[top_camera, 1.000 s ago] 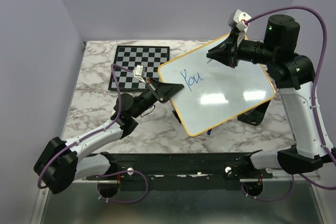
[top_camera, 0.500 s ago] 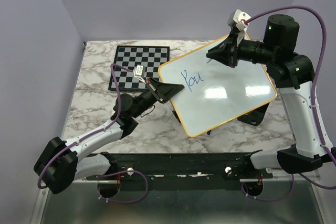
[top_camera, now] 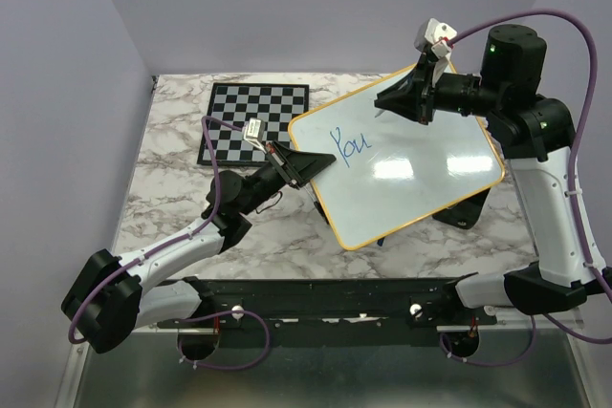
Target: Write a sentence on the whiteboard
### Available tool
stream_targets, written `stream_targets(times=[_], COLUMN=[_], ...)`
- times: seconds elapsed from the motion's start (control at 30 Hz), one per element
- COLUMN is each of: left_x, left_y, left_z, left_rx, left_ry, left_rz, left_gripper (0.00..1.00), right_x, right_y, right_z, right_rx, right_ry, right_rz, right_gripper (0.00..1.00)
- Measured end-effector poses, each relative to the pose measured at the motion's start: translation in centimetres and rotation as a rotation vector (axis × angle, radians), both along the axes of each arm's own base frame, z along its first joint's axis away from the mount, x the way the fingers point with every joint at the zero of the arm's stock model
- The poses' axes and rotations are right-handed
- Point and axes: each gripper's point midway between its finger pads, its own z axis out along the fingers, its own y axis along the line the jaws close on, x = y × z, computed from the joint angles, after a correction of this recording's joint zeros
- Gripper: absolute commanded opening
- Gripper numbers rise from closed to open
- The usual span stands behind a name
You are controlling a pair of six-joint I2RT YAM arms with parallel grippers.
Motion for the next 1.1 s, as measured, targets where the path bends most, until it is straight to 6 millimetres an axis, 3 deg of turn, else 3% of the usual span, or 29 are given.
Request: stream_targets(times=[1.1], left_x=[0.08], left_y=[-0.15], left_z=[-0.22], left_rx=[0.004], left_ry=[0.003], left_rz=[-0.004], left_gripper=[0.0], right_x=[-0.3], right_y=[0.45], right_z=[-0.64], right_rx=[-0.022], right_ry=[-0.014], right_rz=[0.062], right_gripper=[0.0])
